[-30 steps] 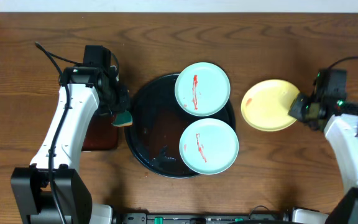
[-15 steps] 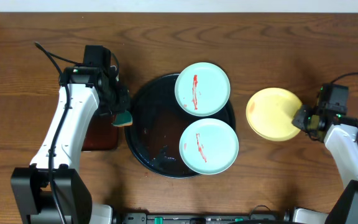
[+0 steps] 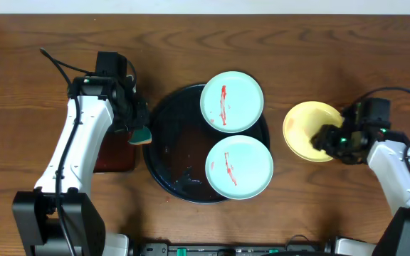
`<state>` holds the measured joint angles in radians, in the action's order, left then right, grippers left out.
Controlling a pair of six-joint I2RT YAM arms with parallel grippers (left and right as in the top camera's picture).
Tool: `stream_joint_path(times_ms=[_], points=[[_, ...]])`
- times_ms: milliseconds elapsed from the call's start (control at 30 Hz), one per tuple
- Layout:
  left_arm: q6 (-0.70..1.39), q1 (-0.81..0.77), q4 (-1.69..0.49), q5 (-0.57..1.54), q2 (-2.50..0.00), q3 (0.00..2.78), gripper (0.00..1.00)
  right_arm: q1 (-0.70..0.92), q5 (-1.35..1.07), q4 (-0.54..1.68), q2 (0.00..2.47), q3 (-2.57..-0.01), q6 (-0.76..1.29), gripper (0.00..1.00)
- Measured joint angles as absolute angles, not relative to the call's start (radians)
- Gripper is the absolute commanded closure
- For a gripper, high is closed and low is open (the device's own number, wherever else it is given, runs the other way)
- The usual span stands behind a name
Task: Clean dirty plates on tray and stack at the side
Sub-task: 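Set the yellow plate on the table right of the tray, release, then grip the rim of the lower pale blue plate with the right gripper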
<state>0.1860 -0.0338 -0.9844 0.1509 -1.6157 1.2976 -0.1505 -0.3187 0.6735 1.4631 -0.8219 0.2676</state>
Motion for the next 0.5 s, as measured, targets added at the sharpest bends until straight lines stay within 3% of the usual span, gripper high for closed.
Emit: stream_joint_path(times_ms=[267, 500], points=[[0.186, -0.034, -0.985, 0.151, -1.616, 1.298, 0.93, 0.082, -0.386, 0.728, 1.463, -0.823, 0.225, 0.39], [0.186, -0.034, -0.985, 0.151, -1.616, 1.298, 0.93, 0.188, -0.367, 0.719, 1.463, -0.823, 0.222, 0.43]])
